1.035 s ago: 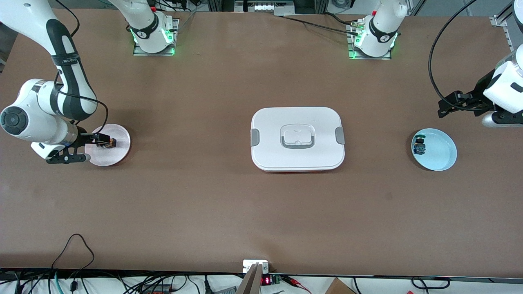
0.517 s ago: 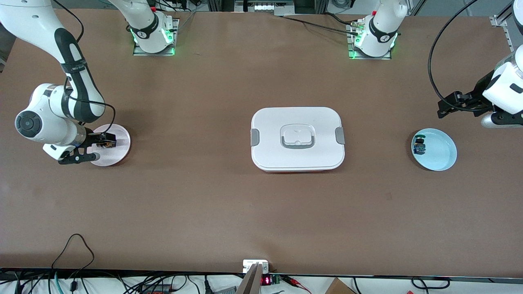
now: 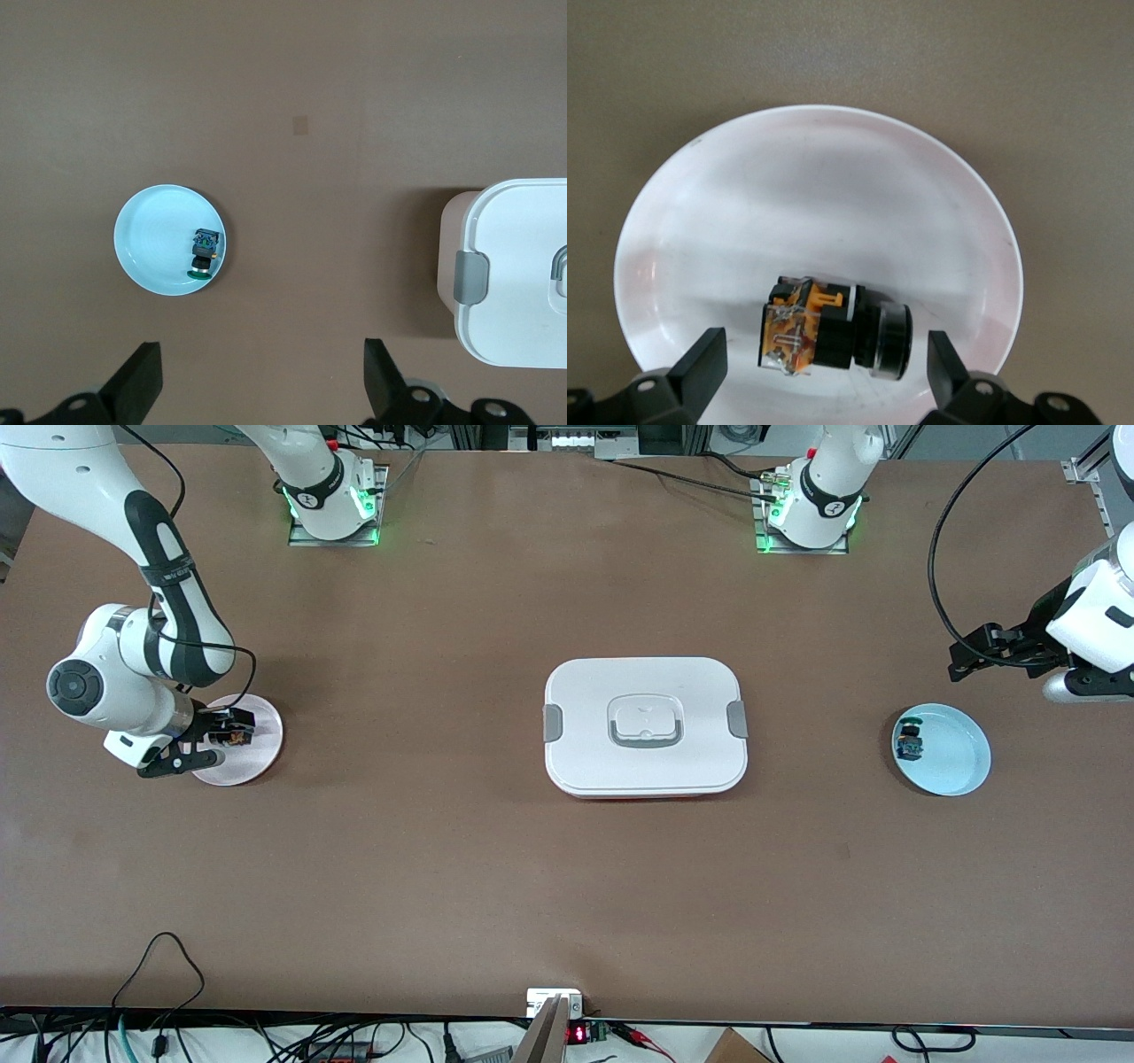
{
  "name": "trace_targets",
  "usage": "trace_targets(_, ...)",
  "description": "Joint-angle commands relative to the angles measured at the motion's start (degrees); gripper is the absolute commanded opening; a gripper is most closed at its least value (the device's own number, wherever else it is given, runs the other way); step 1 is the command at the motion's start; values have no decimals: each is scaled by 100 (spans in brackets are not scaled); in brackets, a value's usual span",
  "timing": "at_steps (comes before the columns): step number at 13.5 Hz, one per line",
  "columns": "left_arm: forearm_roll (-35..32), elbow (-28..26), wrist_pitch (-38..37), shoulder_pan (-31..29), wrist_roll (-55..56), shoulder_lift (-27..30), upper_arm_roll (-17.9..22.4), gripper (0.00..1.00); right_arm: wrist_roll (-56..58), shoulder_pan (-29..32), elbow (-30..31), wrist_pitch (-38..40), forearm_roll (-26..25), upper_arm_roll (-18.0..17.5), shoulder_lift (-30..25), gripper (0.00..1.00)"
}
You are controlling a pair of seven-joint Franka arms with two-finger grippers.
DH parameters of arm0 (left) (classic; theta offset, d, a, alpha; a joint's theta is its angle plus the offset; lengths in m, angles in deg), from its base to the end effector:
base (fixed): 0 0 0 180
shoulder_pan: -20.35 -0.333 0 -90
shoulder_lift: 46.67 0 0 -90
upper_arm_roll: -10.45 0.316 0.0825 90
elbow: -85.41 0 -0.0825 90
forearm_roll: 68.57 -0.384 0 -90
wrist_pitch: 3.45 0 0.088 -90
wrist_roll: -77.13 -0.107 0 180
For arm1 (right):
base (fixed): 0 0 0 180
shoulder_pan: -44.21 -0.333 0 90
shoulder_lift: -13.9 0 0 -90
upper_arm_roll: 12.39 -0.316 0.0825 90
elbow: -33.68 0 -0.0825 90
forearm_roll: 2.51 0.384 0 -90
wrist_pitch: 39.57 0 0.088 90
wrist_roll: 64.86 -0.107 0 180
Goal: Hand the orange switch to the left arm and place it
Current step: 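Lower the right gripper and close it on the orange switch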
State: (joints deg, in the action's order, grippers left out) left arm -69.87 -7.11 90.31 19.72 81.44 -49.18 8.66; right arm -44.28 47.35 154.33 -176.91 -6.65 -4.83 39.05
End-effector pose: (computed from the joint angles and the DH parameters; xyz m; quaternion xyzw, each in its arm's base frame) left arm 0.5716 -0.0089 0.5847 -0.9995 -0.0266 0.0106 0.0111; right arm 0.5548 -0.1061 0.1961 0.9891 0.1180 -0.0835 0.0294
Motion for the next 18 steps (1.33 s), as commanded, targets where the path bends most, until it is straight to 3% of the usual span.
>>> trace_targets(1,-169,155,-121,46,123,-57,-14,100,244,134,64,-205,-88,-44,51,100)
trace_targets(18,-169,155,-121,28,123,-57,-6,100,-169,126,55,-267,0,-44,218,99)
